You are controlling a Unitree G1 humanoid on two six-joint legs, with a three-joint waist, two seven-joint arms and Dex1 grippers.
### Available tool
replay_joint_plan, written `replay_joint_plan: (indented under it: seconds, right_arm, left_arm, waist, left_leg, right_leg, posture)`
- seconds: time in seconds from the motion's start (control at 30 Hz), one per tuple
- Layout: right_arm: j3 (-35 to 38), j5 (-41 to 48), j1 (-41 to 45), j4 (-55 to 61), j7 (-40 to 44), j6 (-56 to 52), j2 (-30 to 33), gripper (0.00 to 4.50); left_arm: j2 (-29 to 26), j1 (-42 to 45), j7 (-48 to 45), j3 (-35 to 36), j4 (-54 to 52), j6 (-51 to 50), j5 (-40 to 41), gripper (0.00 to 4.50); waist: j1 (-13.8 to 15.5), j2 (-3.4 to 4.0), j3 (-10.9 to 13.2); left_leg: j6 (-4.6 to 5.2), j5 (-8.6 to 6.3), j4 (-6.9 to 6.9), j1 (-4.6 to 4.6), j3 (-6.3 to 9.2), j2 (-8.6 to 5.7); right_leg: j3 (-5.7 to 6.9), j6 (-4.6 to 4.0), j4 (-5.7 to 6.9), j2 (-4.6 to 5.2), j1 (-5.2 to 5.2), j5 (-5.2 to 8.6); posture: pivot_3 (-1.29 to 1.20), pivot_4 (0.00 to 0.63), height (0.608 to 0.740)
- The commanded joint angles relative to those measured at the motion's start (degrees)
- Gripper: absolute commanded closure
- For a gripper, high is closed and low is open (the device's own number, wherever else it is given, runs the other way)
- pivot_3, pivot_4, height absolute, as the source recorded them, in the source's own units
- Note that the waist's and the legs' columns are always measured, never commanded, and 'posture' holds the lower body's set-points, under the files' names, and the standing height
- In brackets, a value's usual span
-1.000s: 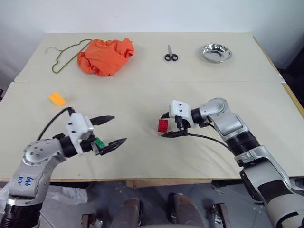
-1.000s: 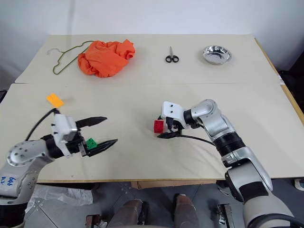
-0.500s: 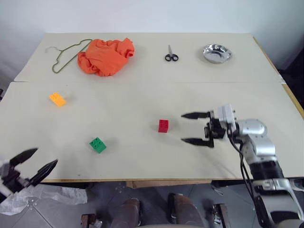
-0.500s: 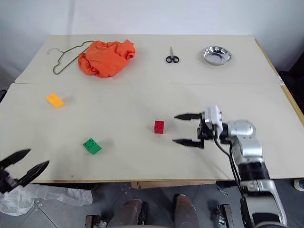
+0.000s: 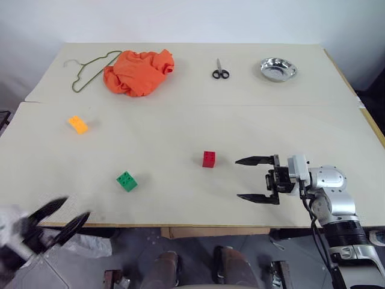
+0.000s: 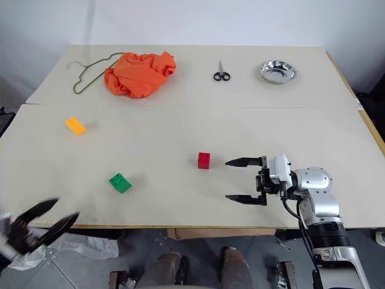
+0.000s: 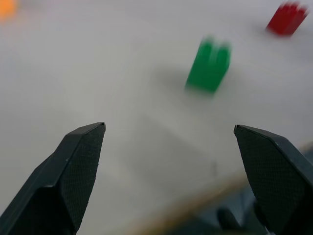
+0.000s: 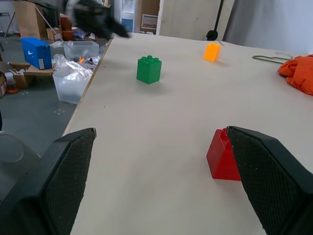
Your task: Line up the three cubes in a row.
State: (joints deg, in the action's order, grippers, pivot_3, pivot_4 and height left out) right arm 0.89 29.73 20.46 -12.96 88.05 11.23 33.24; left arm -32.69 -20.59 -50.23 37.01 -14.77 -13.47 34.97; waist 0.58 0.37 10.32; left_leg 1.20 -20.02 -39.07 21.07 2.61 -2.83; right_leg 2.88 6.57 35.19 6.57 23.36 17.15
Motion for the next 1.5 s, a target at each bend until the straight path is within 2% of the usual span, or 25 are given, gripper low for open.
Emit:
replay_joint_plan:
  seconds: [0.03, 0.13, 0.27, 0.37, 0.53, 0.63, 0.77, 0.9, 1.0, 1.13, 1.33, 1.5]
  right_arm:
    - [1.1, 1.8, -0.8, 0.9, 4.0, 0.5, 1.3, 0.03]
    - [0.4, 1.7, -1.9, 2.2, 3.4, -1.1, 2.4, 0.03]
    - [0.7, 1.9, -3.7, 4.3, 1.6, -1.5, 2.9, 0.03]
    - [0.8, 1.4, -3.8, 5.3, -0.1, -1.9, 2.7, 0.0]
    - [1.1, 1.2, -4.3, 7.9, -2.8, -2.9, 2.4, 0.0]
    - [1.4, 1.3, -4.7, 9.1, -3.9, -3.6, 2.9, 0.0]
    - [2.5, 1.8, -5.3, 10.4, -5.4, -5.3, 3.7, 0.0]
    - [3.3, 1.5, -6.0, 10.4, -5.9, -5.3, 4.0, 0.0]
    - [3.7, 1.1, -6.3, 10.6, -6.6, -4.8, 3.7, 0.0]
    - [4.1, 1.1, -7.7, 12.3, -8.1, -4.6, 3.6, 0.0]
    - [5.8, 1.3, -11.2, 15.7, -10.3, -5.0, 4.3, 0.0]
    - [6.4, 1.3, -14.0, 18.4, -12.1, -4.9, 4.2, 0.0]
  left_arm:
    - [0.0, 3.2, 4.1, -3.4, -4.0, -1.4, -0.4, 0.0]
    - [0.1, 5.0, 4.1, -8.3, -4.1, -1.5, -2.0, 0.0]
    - [-0.1, 8.3, 5.2, -13.2, 1.6, 0.2, -6.8, 0.0]
    - [0.3, 10.4, 5.6, -15.0, 3.7, 1.4, -8.2, 0.61]
    - [-0.3, 13.4, 4.2, -19.0, 6.9, 3.7, -11.1, 2.16]
    - [-0.9, 17.3, 2.2, -19.1, 7.1, 2.2, -8.1, 3.01]
    - [-5.7, 25.6, -6.1, -20.9, 8.7, 0.5, -5.3, 3.01]
    - [-9.9, 38.7, -16.8, -30.5, 17.6, 1.6, -9.9, 3.01]
    - [-8.0, 48.9, -22.7, -38.1, 30.4, 6.5, -15.8, 3.01]
    - [-3.0, 58.6, -26.4, -42.3, 46.2, 12.9, -20.0, 3.01]
    - [3.6, 69.5, -28.1, -44.3, 65.8, 22.5, -25.0, 3.01]
    - [7.1, 75.3, -28.0, -44.3, 76.7, 28.5, -28.3, 3.01]
  waist:
    - [-0.4, -0.02, 0.0]
    - [-1.2, -0.02, 0.0]
    - [-0.7, -0.02, 0.0]
    - [-0.6, -0.02, 0.0]
    - [-0.4, -0.02, 0.0]
    - [-0.3, -0.02, 0.0]
    - [-0.1, -0.02, 0.0]
    - [0.6, -0.01, 0.0]
    - [0.6, 0.01, 0.0]
    - [0.7, -0.02, 0.0]
    - [0.8, -0.08, 0.0]
    - [1.0, -0.13, 0.0]
  left_leg:
    - [0.0, 0.0, 0.0, 0.0, 0.0, 0.0]
    - [0.01, -0.01, 0.03, 0.01, -0.1, 0.0]
    - [0.0, -0.01, 0.01, 0.03, -0.1, 0.0]
    - [0.01, 0.0, -0.05, 0.02, -0.1, -0.01]
    - [-0.01, 0.01, -0.05, 0.02, -0.07, -0.02]
    - [-0.01, 0.01, -0.05, 0.03, -0.06, -0.02]
    - [-0.03, 0.03, -0.1, 0.06, -0.04, -0.02]
    - [-0.02, 0.06, -0.11, 0.03, -0.05, -0.09]
    - [0.01, 0.06, -0.08, 0.06, -0.07, -0.16]
    - [0.07, 0.09, -0.1, 0.13, -0.14, -0.23]
    - [0.17, 0.15, -0.13, 0.17, -0.18, -0.31]
    - [0.24, 0.19, -0.16, 0.18, -0.17, -0.4]
  right_leg:
    - [0.0, 0.0, 0.02, -0.01, 0.0, 0.0]
    - [-0.05, -0.02, 0.27, -0.04, 0.11, 0.01]
    - [-0.01, -0.02, 0.22, -0.06, 0.1, 0.01]
    - [-0.02, -0.02, 0.1, -0.06, 0.08, 0.01]
    - [-0.01, -0.02, 0.12, -0.04, 0.08, 0.01]
    - [0.0, -0.02, 0.12, -0.04, 0.09, 0.01]
    - [0.04, -0.02, 0.14, -0.04, 0.1, 0.01]
    - [0.04, -0.02, 0.21, -0.03, 0.09, 0.01]
    - [0.04, 0.0, 0.37, -0.05, 0.12, 0.0]
    - [0.45, 0.03, 0.46, -0.29, 0.19, -0.01]
    - [0.63, 0.09, 0.5, -0.25, 0.19, -0.04]
    - [0.63, 0.2, 0.49, -0.2, 0.16, -0.1]
  posture:
    - [0.0, 0.15, 0.74]
    - [0.0, 0.15, 0.74]
    - [0.0, 0.15, 0.74]
    - [0.0, 0.15, 0.74]
    - [0.0, 0.15, 0.74]
    - [0.0, 0.15, 0.74]
    - [0.0, 0.15, 0.74]
    - [0.0, 0.15, 0.74]
    - [0.0, 0.15, 0.74]
    - [0.0, 0.15, 0.74]
    - [0.0, 0.15, 0.74]
    - [0.0, 0.15, 0.74]
